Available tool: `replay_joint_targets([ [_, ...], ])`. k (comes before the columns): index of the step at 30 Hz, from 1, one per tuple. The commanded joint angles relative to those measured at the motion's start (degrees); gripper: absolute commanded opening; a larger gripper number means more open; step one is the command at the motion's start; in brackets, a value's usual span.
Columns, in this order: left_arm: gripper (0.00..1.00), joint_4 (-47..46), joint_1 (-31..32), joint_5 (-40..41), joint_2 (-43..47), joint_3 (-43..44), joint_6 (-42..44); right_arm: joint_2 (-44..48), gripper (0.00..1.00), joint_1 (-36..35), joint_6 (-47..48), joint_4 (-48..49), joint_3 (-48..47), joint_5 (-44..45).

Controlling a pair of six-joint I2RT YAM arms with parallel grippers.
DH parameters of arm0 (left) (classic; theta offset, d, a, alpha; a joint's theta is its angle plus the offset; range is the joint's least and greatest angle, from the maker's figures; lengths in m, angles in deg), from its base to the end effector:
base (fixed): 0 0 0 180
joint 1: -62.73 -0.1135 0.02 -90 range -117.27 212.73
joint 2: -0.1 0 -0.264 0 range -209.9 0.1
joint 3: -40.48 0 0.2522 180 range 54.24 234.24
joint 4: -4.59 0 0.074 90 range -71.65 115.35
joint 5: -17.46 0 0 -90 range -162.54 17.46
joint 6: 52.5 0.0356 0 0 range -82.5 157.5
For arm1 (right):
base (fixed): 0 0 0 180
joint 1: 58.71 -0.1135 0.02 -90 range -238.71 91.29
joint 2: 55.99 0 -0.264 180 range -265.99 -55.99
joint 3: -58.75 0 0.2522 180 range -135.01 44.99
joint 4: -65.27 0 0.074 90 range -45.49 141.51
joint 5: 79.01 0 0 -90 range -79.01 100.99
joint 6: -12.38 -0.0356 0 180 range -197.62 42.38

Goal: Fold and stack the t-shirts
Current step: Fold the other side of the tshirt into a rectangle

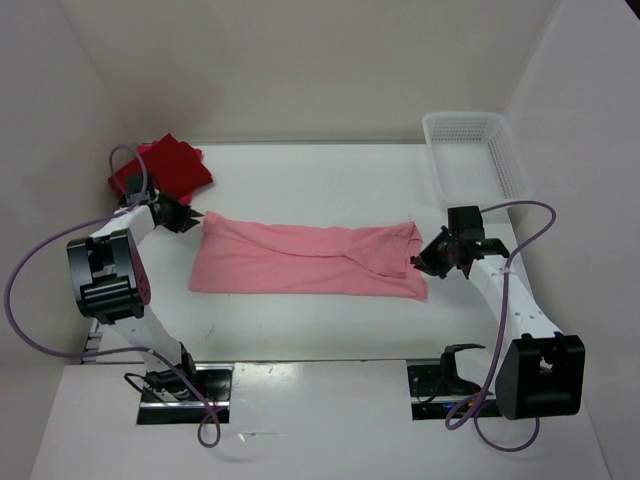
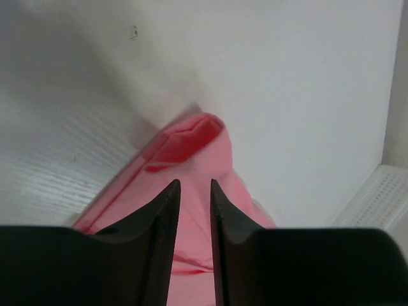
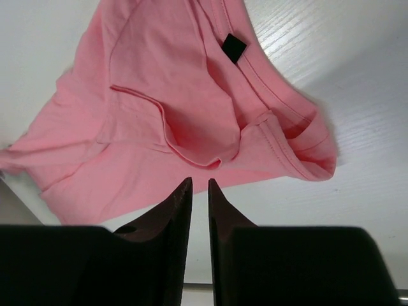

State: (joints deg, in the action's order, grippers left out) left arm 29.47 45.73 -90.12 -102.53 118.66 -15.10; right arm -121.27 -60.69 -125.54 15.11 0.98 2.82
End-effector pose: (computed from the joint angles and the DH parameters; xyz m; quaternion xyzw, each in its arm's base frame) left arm 0.3643 0.1001 0.1849 -0.4853 0.7912 -0.2414 0.2832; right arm 0.2178 0.0126 0.2280 0.3556 0.8898 0.1792 0.2229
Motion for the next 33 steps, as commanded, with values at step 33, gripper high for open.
replay_joint_targets([
  [33,0.34,-4.08,2.22,5.02,-2.49,-1.05,14.36,-15.85,0.15,-11.91,10.39,9.95,-10.31,-0.01],
])
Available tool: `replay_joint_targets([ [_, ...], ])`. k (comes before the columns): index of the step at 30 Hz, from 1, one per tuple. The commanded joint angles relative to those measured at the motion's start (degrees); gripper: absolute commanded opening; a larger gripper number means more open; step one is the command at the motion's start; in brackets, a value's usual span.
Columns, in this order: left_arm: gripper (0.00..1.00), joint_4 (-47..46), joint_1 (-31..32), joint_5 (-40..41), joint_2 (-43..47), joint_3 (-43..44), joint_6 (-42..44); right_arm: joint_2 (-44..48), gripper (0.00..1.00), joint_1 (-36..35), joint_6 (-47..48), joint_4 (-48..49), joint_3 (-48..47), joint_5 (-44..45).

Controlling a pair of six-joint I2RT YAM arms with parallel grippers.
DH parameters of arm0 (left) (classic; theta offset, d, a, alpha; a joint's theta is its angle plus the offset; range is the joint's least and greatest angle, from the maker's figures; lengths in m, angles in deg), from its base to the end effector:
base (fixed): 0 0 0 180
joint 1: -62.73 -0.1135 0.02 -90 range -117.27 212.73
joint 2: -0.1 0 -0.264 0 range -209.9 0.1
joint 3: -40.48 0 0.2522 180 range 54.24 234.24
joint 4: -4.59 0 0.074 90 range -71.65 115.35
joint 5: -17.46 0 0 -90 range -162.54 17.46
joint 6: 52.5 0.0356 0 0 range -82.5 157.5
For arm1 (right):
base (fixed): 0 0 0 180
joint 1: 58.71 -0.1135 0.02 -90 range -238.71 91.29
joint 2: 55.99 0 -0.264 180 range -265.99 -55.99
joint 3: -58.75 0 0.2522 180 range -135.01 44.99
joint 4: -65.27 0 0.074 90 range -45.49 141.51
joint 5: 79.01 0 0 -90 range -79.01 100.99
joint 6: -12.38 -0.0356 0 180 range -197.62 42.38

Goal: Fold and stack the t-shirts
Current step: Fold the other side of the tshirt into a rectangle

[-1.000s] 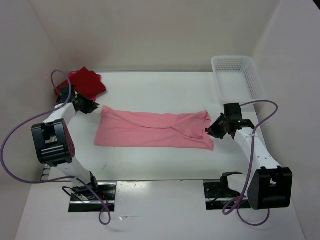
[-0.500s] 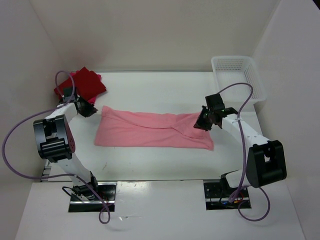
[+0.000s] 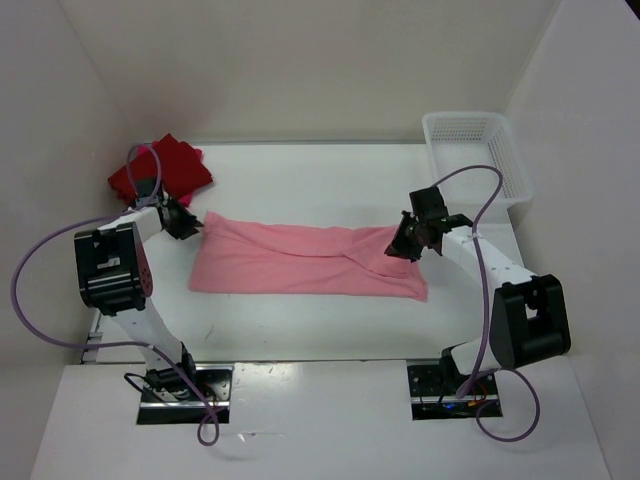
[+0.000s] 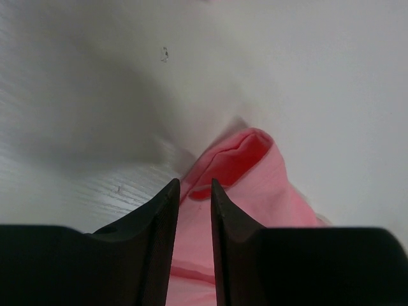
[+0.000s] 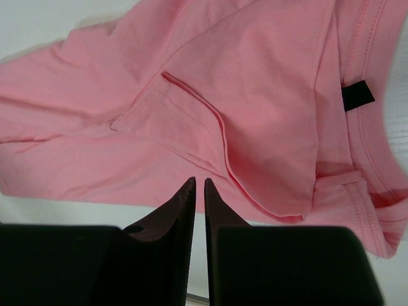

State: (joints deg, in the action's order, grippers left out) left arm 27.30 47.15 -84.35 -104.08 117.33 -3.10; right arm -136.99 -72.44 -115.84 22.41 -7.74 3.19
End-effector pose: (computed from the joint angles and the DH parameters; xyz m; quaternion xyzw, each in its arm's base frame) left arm 0.3667 0.0947 0.1702 -0.4092 0.8413 -0.1680 0.3109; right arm 0.2726 0.0716 0.2190 0.1844 0.9398 0.1814 0.2234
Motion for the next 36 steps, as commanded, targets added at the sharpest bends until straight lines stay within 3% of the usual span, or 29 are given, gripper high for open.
replay_joint_targets([
  [1,0.35,-2.44,0.81,-0.75,-0.94,-0.42,2.37,-0.13,0.15,-0.15,0.69,2.65,-1.59,-0.38],
  [10,0.36,-3.07,1.33,-1.98,-0.94,-1.57,2.37,-0.66,0.15,-0.15,0.69,3.7,-0.45,-1.44],
  [23,0.04,-1.92,1.86,-2.51,0.21,-1.04,0.17,-0.66,0.16,-0.15,0.69,4.23,-0.44,-1.96],
  [25,0.0,0.88,1.86,-0.85,2.48,-0.34,0.17,-0.66,0.16,-0.15,1.21,4.23,-0.44,-1.96],
  [36,0.0,17.22,1.86,-2.42,9.0,3.0,-1.94,-6.97,0.16,-0.68,5.25,3.0,-5.71,3.4],
])
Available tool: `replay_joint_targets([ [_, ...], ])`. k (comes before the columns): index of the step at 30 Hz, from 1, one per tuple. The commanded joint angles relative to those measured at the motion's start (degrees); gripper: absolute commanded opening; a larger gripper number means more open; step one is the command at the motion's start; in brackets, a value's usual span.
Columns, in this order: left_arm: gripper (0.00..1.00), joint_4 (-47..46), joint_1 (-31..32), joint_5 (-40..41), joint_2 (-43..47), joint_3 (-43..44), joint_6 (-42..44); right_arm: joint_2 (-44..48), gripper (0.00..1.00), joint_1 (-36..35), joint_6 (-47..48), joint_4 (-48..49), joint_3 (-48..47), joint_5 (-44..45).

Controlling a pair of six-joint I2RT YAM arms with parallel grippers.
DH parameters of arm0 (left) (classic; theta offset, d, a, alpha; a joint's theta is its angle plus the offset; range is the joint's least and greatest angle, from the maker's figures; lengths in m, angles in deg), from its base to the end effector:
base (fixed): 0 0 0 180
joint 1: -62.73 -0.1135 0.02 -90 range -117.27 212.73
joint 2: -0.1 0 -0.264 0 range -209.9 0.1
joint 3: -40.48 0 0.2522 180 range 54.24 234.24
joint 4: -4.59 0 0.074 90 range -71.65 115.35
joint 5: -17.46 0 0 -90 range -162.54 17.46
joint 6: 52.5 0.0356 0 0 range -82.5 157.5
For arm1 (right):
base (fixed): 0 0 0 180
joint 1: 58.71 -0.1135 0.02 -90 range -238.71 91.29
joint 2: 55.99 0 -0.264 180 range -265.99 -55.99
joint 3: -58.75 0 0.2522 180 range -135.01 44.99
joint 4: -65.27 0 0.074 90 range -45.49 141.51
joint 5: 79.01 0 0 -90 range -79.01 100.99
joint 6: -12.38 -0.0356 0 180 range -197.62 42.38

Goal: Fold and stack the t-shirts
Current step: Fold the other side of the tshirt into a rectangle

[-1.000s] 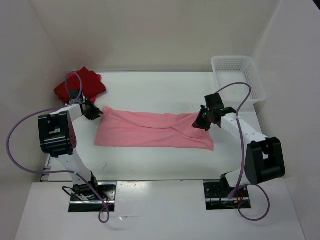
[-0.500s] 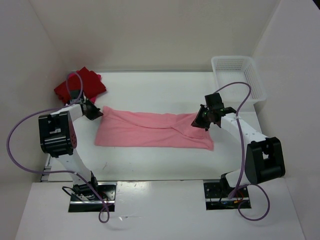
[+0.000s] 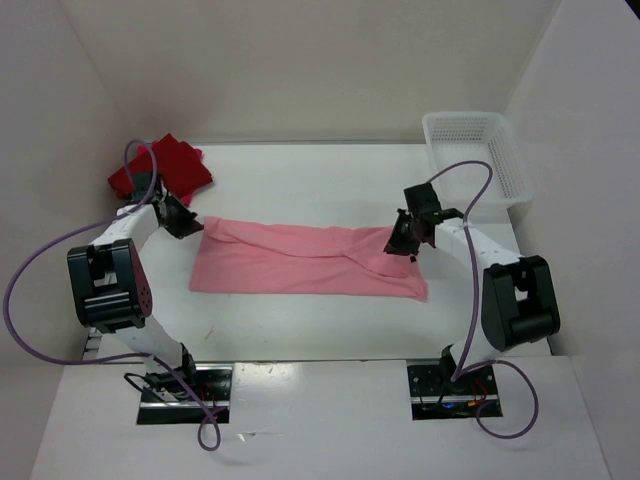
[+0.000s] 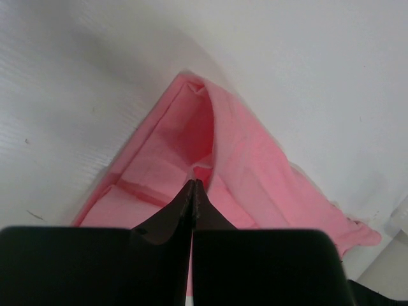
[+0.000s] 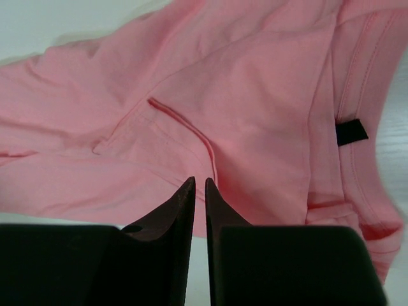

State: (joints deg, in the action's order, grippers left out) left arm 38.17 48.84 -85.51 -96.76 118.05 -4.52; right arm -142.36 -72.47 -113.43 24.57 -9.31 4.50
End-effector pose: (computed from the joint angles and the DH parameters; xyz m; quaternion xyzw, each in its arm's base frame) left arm 0.3467 0.0775 0.2056 -0.4098 0.8488 -0.1807 0.2808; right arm 0.2895 0.0750 0.2040 0.1691 0.9472 0.1613 0.2193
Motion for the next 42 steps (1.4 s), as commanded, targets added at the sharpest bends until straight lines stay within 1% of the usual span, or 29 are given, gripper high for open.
replay_joint_targets([
  [1,0.0,7.25,0.18,-1.79,1.67,3.15,-0.52,-2.22,0.16,-0.66,3.55,0.84,-5.54,2.09],
  [4,0.0,9.18,0.18,-1.27,2.81,3.69,0.1,-4.86,0.16,-1.53,4.96,0.31,-8.0,2.09],
  [6,0.0,10.41,-0.61,-0.57,3.34,4.91,0.71,-5.39,0.16,-3.99,4.96,0.31,-8.71,2.09],
  [8,0.0,11.56,-0.61,1.27,3.34,5.45,2.12,-6.62,0.2,-5.13,4.96,0.92,-8.71,2.09],
  [9,0.0,12.09,-0.61,1.89,3.34,5.45,2.9,-7.58,0.24,-5.83,4.96,0.92,-8.71,2.09],
  [10,0.0,12.09,-0.61,1.9,3.95,4.49,3.52,-8.89,0.26,-5.84,4.96,1.45,-9.24,1.56],
  [13,0.01,13.41,-0.61,4.88,5.36,2.38,4.05,-9.96,0.27,-6.37,4.96,2.15,-9.94,2.08],
  [14,0.05,14.02,-0.61,5.76,5.36,1.76,4.75,-10.48,0.29,-6.37,4.96,2.15,-10.47,2.78],
  [16,0.18,14.63,-0.61,8.38,7.03,0.96,5.28,-11.18,0.33,-6.37,4.96,3.29,-10.99,3.4],
  [17,0.25,14.64,-0.61,9.1,7.56,0.96,5.28,-12.06,0.34,-6.37,4.96,3.3,-11.0,3.4],
  [19,0.31,15.43,-0.61,11.29,7.56,2.01,5.28,-13.21,0.35,-6.37,4.96,3.3,-11.61,2.7],
  [21,0.36,15.96,-0.61,11.83,7.56,3.33,5.28,-13.73,0.37,-6.37,4.96,3.91,-11.61,2.7],
  [22,0.36,15.96,-0.61,11.83,7.56,3.95,4.67,-13.74,0.37,-6.37,4.96,3.91,-11.61,2.7],
  [26,0.36,10.7,-0.09,5.26,5.99,3.95,3.44,-14.35,0.38,-6.37,4.96,5.14,-11.61,2.0],
  [29,0.35,9.28,4.47,6.72,3.26,5.62,4.14,-16.63,0.41,-6.37,4.96,5.67,-12.14,2.0],
  [31,0.35,7.44,7.89,7.87,1.77,6.32,4.84,-17.16,0.41,-6.37,4.96,5.67,-12.93,2.69],
  [34,0.35,5.07,11.59,7.09,-1.3,7.72,6.07,-17.69,0.42,-6.37,5.49,5.67,-14.33,4.45],
  [37,0.35,3.84,14.05,6.56,-5.52,9.04,6.86,-19.28,0.42,-6.37,6.02,4.97,-15.74,4.46],
  [42,0.34,1.98,14.77,8.83,-10.88,9.67,8.97,-19.28,0.42,-6.37,5.49,4.97,-15.75,6.66],
])
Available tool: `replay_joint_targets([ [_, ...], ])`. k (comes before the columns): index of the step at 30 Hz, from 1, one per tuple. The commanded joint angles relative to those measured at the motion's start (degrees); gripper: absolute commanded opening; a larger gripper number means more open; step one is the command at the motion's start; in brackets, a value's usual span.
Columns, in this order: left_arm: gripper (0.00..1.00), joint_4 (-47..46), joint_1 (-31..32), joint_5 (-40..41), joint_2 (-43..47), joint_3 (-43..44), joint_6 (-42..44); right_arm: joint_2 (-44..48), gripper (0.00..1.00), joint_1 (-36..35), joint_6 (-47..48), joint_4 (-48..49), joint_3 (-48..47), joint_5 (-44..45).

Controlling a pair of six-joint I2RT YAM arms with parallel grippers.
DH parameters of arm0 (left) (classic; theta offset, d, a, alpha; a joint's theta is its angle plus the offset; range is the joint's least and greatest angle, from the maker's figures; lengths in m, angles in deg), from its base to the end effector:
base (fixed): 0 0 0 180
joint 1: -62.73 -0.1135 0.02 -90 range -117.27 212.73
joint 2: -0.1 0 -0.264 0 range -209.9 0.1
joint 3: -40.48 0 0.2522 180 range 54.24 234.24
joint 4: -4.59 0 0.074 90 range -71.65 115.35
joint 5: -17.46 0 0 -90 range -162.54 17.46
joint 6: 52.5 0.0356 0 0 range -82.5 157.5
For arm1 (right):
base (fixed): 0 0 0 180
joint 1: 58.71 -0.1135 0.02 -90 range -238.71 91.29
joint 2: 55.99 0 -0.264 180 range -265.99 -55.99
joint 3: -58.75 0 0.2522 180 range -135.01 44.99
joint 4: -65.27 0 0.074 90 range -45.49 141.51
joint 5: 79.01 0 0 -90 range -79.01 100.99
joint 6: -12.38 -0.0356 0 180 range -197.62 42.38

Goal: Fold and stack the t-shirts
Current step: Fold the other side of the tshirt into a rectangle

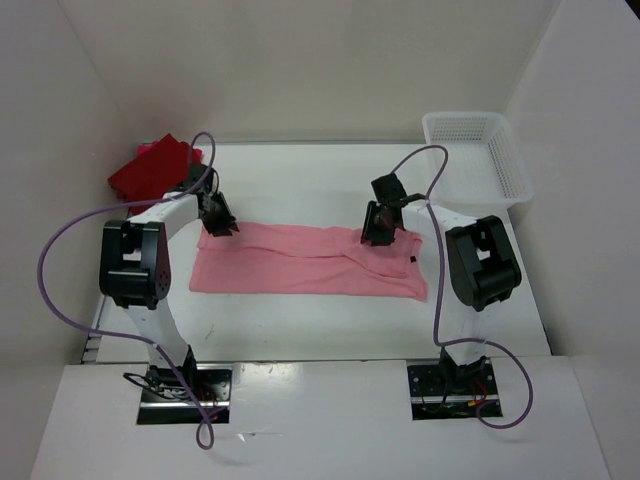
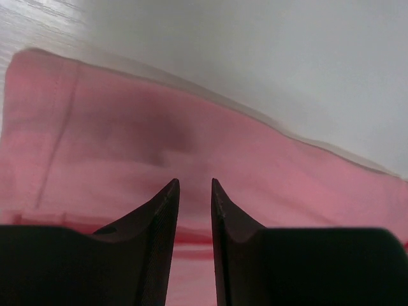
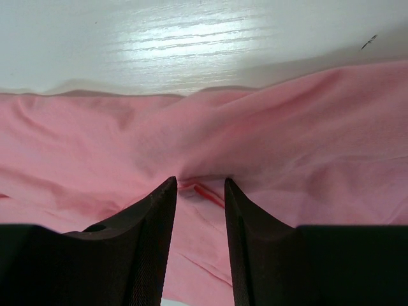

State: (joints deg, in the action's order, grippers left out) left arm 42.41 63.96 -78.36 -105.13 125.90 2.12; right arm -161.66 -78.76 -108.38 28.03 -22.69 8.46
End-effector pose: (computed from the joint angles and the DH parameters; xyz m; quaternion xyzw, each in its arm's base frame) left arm 0.3850 -0.0119 0.1903 -0.2681 0.9210 -0.1337 0.2490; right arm 0.3504 0.1296 0.1679 0.0850 0.9652 0.1250 0.2133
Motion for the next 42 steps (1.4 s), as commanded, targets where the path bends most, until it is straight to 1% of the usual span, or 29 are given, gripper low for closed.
replay_joint_targets([
  [1,0.34,-2.26,-0.36,2.3,-3.48,1.82,2.94,0.02,0.42,-0.07,0.44,2.03,-2.89,2.7],
  [4,0.31,-2.26,-1.06,2.84,-5.59,1.12,2.42,-1.3,0.35,-0.07,0.44,0.28,-3.77,1.12],
  [9,0.31,-3.58,-1.67,2.22,-4.98,-0.81,2.42,-1.3,0.32,-0.6,0.44,0.81,-2.63,-2.39],
  [13,0.31,-4.1,-1.67,1.61,-4.98,-0.82,1.89,-1.3,0.21,-1.13,0.44,-0.51,-3.25,-2.92],
  [14,0.31,-4.1,-1.67,1.61,-4.98,-0.82,1.89,-1.3,0.21,-1.13,0.44,-1.38,-3.25,-2.92],
  [17,0.31,-4.1,-1.67,0.99,-4.46,-0.82,1.37,1.42,0.13,-1.13,0.44,-1.92,-2.54,-2.4],
  [23,0.31,-4.1,-1.67,0.38,-3.93,-0.82,0.84,4.76,0.06,-1.66,0.97,-3.31,0.09,-4.5],
  [27,0.31,-4.63,-1.67,-0.77,-2.79,-0.82,0.83,7.75,0.03,-3.32,0.97,-4.55,3.33,-7.13],
  [32,0.31,-5.15,-1.67,-1.38,-2.17,-0.82,0.22,13.02,0.02,-5.6,-2.18,-5.61,6.32,-8.37],
  [35,0.31,-5.16,-1.67,-1.91,-2.17,-0.82,-0.3,14.87,0.02,-7.71,-3.95,-6.13,7.82,-9.78],
  [39,0.31,-5.16,-1.67,-1.91,-2.17,-0.82,-0.31,14.88,0.02,-10.61,-7.98,-5.52,9.67,-11.19],
  [40,0.31,-5.16,-1.67,-1.91,-2.17,-0.82,-0.31,14.88,0.03,-11.49,-8.87,-4.56,9.67,-11.8],
  [42,0.31,-5.16,-1.67,-1.91,-2.17,-0.82,-0.31,14.88,0.1,-12.2,-10.45,-4.02,10.29,-12.68],
])
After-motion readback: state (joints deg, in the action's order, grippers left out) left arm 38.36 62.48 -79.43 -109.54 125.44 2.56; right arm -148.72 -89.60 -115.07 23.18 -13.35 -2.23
